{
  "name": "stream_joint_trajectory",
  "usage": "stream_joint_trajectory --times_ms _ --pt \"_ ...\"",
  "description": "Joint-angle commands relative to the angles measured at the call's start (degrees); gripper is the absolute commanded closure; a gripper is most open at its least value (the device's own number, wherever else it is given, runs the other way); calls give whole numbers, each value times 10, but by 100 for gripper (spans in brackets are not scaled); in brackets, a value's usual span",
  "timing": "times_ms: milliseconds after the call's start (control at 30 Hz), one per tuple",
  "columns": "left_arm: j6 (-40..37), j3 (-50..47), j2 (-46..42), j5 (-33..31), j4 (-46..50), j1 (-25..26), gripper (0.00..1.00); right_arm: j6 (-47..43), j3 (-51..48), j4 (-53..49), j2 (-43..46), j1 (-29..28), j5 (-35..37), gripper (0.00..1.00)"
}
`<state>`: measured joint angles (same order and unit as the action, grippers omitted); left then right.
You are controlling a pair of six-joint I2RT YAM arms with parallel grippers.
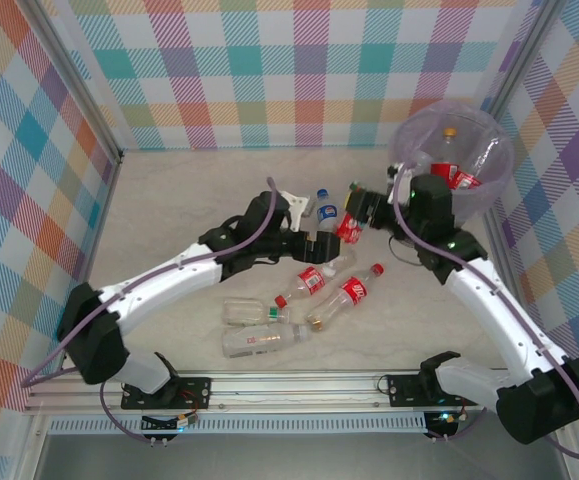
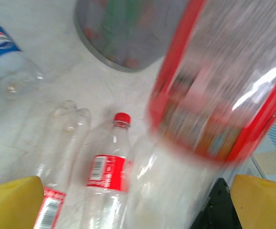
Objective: Put the plastic bottles in the bin
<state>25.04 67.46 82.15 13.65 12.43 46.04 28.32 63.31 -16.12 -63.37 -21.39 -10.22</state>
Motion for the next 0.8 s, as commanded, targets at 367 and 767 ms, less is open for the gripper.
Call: stream_joint_trajectory --times_ms 367,767 --pt "27 -72 -93 -100 71 -1 0 -249 453 -95 -147 144 284 51" --pt "15 -95 -102 -102 94 -1 3 -314 404 -42 -220 188 298 52"
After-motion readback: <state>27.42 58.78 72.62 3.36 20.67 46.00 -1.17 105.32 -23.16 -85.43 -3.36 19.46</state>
